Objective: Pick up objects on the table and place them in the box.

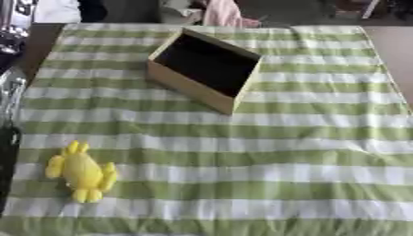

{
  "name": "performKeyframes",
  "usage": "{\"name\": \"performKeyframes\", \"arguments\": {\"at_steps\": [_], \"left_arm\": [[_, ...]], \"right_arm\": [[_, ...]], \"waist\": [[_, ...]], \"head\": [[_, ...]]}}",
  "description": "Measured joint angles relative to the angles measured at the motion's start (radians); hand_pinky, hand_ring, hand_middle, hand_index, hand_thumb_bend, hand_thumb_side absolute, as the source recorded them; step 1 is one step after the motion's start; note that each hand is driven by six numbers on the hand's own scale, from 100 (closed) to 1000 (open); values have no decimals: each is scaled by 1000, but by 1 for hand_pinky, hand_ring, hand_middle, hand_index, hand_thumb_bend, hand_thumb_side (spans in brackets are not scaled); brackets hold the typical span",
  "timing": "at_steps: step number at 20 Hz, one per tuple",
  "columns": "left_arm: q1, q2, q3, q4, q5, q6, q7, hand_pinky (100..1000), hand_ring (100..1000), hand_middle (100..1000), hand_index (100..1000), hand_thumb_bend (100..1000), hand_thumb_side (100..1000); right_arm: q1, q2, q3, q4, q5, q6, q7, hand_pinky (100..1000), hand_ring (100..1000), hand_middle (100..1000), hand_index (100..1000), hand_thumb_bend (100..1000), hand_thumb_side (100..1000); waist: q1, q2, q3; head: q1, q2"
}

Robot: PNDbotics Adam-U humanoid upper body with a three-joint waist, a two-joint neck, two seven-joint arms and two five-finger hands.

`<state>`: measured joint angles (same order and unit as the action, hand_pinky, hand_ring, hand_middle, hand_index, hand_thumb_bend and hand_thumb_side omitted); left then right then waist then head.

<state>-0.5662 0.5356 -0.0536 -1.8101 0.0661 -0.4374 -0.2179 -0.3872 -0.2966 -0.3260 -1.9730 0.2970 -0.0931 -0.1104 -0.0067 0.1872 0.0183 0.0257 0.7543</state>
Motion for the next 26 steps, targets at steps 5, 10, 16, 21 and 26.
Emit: {"name": "performKeyframes", "arguments": {"at_steps": [5, 10, 16, 21, 26], "left_arm": [[-6, 125, -48, 92, -69, -113, -10, 586, 726, 672, 793, 100, 503], [-6, 220, -85, 146, -129, -196, -31, 602, 732, 680, 802, 100, 479], [12, 295, -99, 170, -175, -282, -117, 616, 736, 686, 806, 100, 497], [16, 332, -104, 179, -193, -285, -168, 637, 744, 701, 815, 100, 506], [19, 361, -105, 188, -223, -258, -195, 657, 757, 718, 831, 100, 581]], "right_arm": [[1, 0, 0, 0, 0, 0, 2, 679, 739, 730, 782, 100, 637], [5, -5, 0, 0, 1, -1, 3, 678, 739, 730, 782, 100, 638], [9, -16, 0, 0, 1, -1, 3, 679, 739, 730, 782, 100, 637], [9, -26, 0, 5, 2, -2, 2, 677, 739, 730, 782, 100, 639], [9, -28, -1, 8, 2, -2, 1, 677, 739, 729, 782, 100, 640]], "waist": [[6, -7, 4], [7, -9, 9], [12, -9, 17], [12, 0, 24], [15, 4, 33]], "head": [[-2, 1], [-11, 1], [-36, 4], [-56, -1], [-65, -1]]}}
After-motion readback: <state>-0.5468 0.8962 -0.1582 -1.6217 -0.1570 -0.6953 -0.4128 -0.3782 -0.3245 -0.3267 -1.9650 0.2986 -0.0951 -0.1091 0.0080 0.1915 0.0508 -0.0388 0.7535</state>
